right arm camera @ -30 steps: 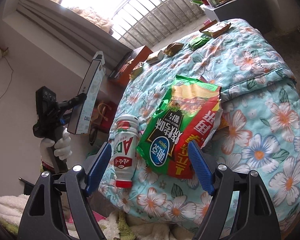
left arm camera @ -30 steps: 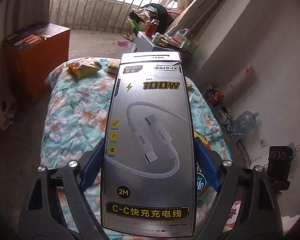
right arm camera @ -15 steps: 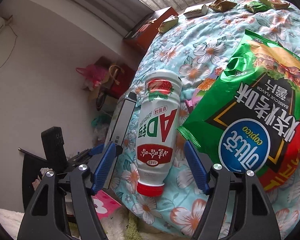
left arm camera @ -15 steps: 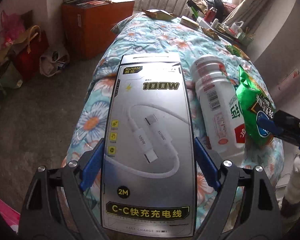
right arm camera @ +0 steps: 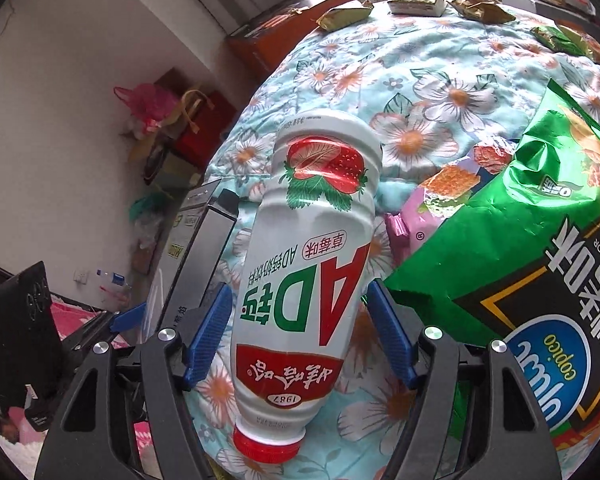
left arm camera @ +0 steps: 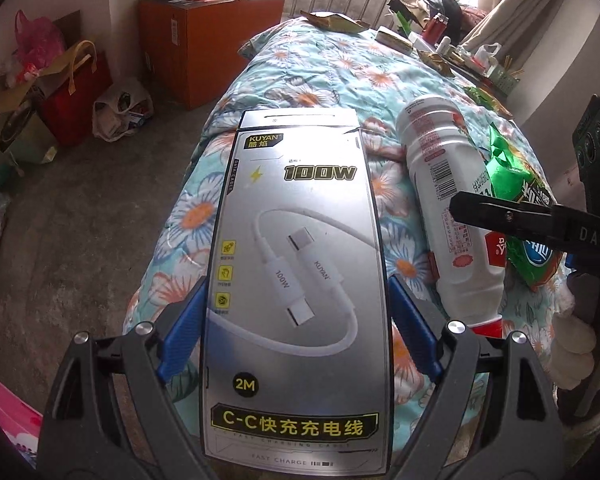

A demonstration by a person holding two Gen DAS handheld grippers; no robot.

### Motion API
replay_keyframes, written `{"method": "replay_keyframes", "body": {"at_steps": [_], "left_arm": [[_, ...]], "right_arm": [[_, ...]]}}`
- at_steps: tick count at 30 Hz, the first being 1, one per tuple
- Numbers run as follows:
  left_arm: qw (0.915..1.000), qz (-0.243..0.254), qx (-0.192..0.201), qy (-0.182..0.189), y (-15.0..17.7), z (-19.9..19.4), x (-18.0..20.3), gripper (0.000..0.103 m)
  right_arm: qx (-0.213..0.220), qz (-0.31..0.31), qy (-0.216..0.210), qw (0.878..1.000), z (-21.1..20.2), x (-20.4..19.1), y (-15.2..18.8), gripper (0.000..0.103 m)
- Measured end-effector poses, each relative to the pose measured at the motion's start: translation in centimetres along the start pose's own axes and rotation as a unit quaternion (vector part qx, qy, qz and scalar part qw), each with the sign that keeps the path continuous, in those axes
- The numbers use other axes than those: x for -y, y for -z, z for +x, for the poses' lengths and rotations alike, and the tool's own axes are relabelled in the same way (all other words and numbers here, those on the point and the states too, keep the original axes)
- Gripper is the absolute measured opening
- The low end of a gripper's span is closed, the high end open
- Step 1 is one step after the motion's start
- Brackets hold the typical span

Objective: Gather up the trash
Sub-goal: 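Grasp the white AD strawberry drink bottle with the right tool while the left tool holds the box, then lift the bottle with the right tool while the left tool holds the cable box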

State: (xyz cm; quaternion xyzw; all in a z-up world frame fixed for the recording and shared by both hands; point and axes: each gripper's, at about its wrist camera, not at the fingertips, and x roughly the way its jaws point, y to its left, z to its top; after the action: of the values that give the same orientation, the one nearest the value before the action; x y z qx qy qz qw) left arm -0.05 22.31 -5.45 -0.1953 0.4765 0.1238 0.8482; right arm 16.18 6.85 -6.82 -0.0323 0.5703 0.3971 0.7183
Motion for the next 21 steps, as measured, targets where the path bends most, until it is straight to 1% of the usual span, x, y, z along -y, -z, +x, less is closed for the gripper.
{"method": "replay_keyframes", "body": {"at_steps": [1, 3, 10, 16, 19, 21], "left_arm": [[1.0, 0.0, -0.001, 0.0, 0.0, 0.0, 0.0, 0.082], [1.0, -0.001, -0.004, 0.001, 0.0, -0.2, 0.0, 0.082], [0.9999, -0.003, -0.011, 0.0, 0.1, -0.6, -0.1, 0.082], [0.9996, -0.003, -0.027, 0.011, 0.3, -0.6, 0.3, 0.083], [0.9995, -0.002, -0.029, 0.009, 0.4, -0.3, 0.6, 0.083], [0.9993, -0.01, -0.034, 0.008, 0.3, 0.1, 0.5, 0.083]], "right_arm": [[0.001, 0.0, 0.001, 1.0, 0.2, 0.1, 0.0, 0.063], [0.0, 0.006, -0.007, 1.0, 0.2, 0.2, 0.1, 0.062], [-0.007, 0.005, -0.023, 1.0, -1.3, 0.2, 1.4, 0.061], [-0.033, 0.003, -0.049, 0.998, -2.6, 0.8, 3.7, 0.061], [-0.048, -0.001, -0.051, 0.998, -2.7, 0.9, 4.8, 0.061], [-0.05, -0.005, -0.051, 0.997, -2.8, 0.7, 5.2, 0.062]]}}
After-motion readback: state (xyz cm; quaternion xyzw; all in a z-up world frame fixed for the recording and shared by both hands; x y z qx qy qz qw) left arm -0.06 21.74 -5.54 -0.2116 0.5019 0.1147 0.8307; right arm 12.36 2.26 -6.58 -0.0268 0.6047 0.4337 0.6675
